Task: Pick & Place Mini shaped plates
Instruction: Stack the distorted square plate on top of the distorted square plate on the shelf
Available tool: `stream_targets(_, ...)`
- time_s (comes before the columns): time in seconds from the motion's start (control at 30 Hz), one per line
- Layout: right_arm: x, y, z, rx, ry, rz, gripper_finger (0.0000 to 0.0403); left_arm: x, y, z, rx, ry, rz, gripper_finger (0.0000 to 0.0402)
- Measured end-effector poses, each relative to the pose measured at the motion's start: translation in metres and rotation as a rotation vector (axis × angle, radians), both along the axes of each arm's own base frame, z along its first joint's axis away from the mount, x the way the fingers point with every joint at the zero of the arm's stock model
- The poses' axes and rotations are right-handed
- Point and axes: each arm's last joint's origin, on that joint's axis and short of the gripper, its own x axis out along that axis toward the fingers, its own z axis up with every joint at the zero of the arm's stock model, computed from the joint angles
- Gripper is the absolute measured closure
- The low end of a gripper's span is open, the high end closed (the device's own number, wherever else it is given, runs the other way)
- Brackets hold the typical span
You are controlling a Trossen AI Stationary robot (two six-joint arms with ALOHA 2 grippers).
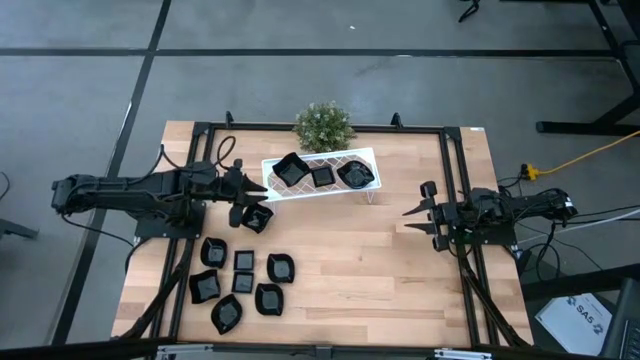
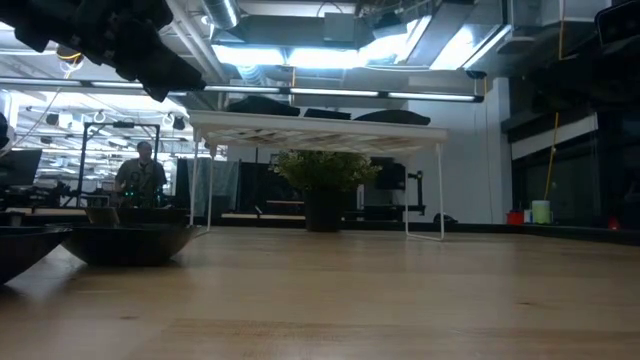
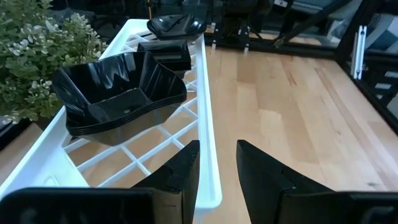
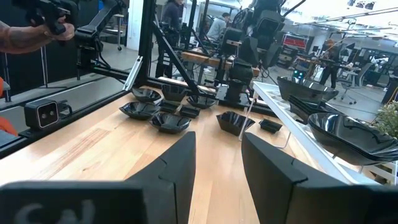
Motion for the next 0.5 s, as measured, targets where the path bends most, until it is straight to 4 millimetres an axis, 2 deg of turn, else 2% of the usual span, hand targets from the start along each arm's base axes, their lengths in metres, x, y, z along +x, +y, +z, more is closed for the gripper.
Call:
stream_targets(0.27,0.000,0.000,0.000,0.000,0.000,0.000,0.0273,0.008,-0.007,-0.007,0.080,0.062,-0.081,0.0302)
stream_targets(0.5,0.000,0.000,0.000,0.000,0.000,0.000,0.0273,0.011,-0.027,-0.026,0.055,0.229,-0.236,0.0302)
